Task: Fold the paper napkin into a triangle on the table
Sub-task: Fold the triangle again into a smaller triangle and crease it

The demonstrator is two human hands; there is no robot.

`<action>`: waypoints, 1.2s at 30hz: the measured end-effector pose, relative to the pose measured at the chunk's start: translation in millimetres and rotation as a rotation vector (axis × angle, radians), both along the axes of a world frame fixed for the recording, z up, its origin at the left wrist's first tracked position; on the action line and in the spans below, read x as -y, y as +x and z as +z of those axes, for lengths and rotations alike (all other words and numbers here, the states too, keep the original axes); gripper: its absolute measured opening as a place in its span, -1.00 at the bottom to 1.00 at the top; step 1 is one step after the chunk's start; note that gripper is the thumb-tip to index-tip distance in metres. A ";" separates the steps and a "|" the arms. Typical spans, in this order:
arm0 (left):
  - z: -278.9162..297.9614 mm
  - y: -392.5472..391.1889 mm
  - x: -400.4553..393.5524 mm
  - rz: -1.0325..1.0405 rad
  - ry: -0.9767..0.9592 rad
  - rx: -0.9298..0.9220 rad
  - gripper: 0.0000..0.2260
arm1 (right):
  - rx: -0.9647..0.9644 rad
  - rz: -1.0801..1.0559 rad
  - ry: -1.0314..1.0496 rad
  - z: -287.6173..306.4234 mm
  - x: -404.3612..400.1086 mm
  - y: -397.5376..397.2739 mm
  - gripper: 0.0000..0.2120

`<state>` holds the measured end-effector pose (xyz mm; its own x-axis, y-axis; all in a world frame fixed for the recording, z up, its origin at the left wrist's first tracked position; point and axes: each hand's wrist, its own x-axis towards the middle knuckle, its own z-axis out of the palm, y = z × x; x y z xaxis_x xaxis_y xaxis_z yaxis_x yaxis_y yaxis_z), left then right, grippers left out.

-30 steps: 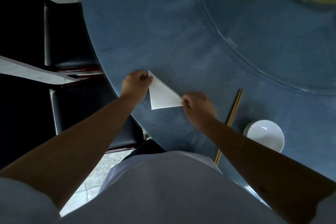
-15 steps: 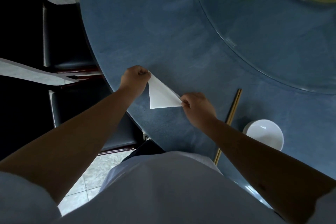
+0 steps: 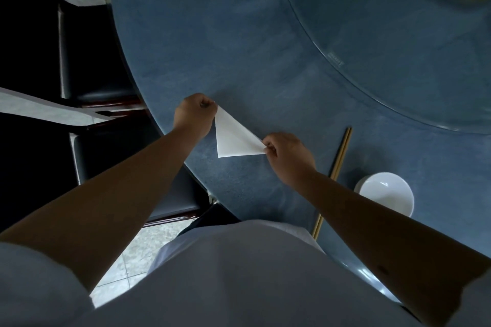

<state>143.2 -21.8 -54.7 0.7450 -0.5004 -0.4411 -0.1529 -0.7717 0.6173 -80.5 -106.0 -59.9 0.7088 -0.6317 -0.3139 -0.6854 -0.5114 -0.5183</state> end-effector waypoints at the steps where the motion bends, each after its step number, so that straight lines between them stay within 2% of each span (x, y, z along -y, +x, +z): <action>1: -0.5 -0.4 -0.9 -0.003 0.000 0.012 -0.88 | 0.002 -0.010 -0.001 0.2 0.1 -0.1 -0.92; 7: -3.2 -2.9 -3.7 -0.004 -0.007 0.070 -0.89 | -0.003 -0.024 -0.022 -1.0 1.5 0.5 -0.82; 20: -4.1 -6.9 0.0 -0.008 0.025 0.144 -0.90 | -0.002 -0.001 -0.037 1.0 -1.0 -0.6 -0.88; 26: 0.7 -13.3 -17.0 0.154 -0.154 0.014 -0.94 | 0.031 0.003 -0.038 4.6 -2.3 -3.9 -0.88; 29: 3.6 -32.8 -40.2 -0.030 -0.174 0.165 -0.91 | 0.041 0.035 -0.099 8.6 -4.7 -6.8 -0.80; 31: 7.0 -50.7 -55.2 -0.303 -0.238 0.314 -0.76 | 0.054 0.156 -0.204 10.5 -7.2 -7.8 -0.68; 33: 8.2 -64.3 -62.9 -0.586 -0.218 0.498 -0.62 | 0.041 0.328 -0.293 11.2 -11.9 -7.8 -0.52; 34: 7.8 -69.1 -63.2 -0.673 -0.188 0.543 -0.58 | 0.013 0.407 -0.323 10.9 -14.9 -7.4 -0.44; 36: 7.8 -72.3 -58.3 -0.719 -0.121 0.519 -0.54 | -0.062 0.506 -0.351 8.9 -21.7 -6.4 -0.33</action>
<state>70.9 36.5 -46.9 0.3240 -0.9448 -0.0497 -0.8575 -0.3154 0.4065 -86.9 -84.3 -51.0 0.9346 -0.2955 -0.1981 -0.3371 -0.9137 -0.2271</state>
